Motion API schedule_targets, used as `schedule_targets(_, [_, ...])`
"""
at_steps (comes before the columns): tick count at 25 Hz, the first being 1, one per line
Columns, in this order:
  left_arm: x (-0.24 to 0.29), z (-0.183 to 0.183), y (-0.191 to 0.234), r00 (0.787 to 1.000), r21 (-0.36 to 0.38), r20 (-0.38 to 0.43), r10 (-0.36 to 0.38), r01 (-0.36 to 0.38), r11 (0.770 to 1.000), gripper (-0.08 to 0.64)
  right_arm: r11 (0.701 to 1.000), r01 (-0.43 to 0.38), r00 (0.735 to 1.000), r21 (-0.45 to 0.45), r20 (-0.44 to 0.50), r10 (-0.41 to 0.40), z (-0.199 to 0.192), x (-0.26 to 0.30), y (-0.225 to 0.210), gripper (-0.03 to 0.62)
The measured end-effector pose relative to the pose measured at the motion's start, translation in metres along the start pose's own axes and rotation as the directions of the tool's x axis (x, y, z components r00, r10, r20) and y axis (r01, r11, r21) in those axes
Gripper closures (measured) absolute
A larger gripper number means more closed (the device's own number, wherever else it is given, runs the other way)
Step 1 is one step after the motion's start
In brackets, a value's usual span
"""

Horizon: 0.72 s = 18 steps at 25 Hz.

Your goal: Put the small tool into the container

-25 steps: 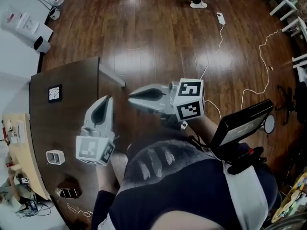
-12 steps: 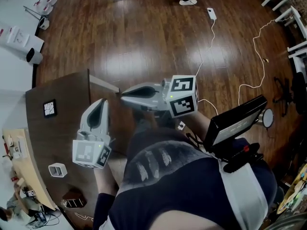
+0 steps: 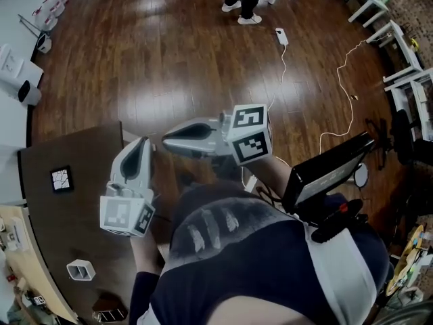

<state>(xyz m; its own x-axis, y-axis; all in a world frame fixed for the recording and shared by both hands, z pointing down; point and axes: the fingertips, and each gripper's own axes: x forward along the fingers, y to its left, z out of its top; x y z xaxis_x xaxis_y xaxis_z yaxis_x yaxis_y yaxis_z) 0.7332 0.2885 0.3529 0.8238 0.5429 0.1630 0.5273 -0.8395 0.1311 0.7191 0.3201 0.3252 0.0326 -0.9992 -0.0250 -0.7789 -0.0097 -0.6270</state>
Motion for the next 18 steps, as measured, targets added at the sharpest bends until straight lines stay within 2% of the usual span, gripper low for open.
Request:
schedule_targets(5, [-0.006, 0.010, 0.064, 0.998, -0.019, 0.042, 0.044, -0.044, 0.999, 0.560, 0.998, -0.028, 1.000, 0.050, 0.016, 0.027, 0.029, 0.043, -0.019, 0.591])
schedule_targets(11, [0.001, 0.027, 0.112, 0.996, 0.027, 0.024, 0.081, -0.081, 0.996, 0.560, 0.999, -0.041, 0.998, 0.006, -0.048, 0.041, 0.048, 0.093, -0.046, 0.591])
schedule_targets(14, [0.002, 0.021, 0.131, 0.990, 0.027, -0.007, 0.141, -0.141, 0.990, 0.560, 0.996, -0.082, 0.994, 0.019, -0.065, 0.083, 0.059, 0.105, -0.062, 0.591])
schedule_targets(18, [0.005, 0.013, 0.164, 0.970, -0.022, -0.048, 0.236, -0.237, 0.971, 0.560, 0.987, -0.148, 0.984, 0.057, -0.093, 0.153, 0.077, 0.125, -0.090, 0.591])
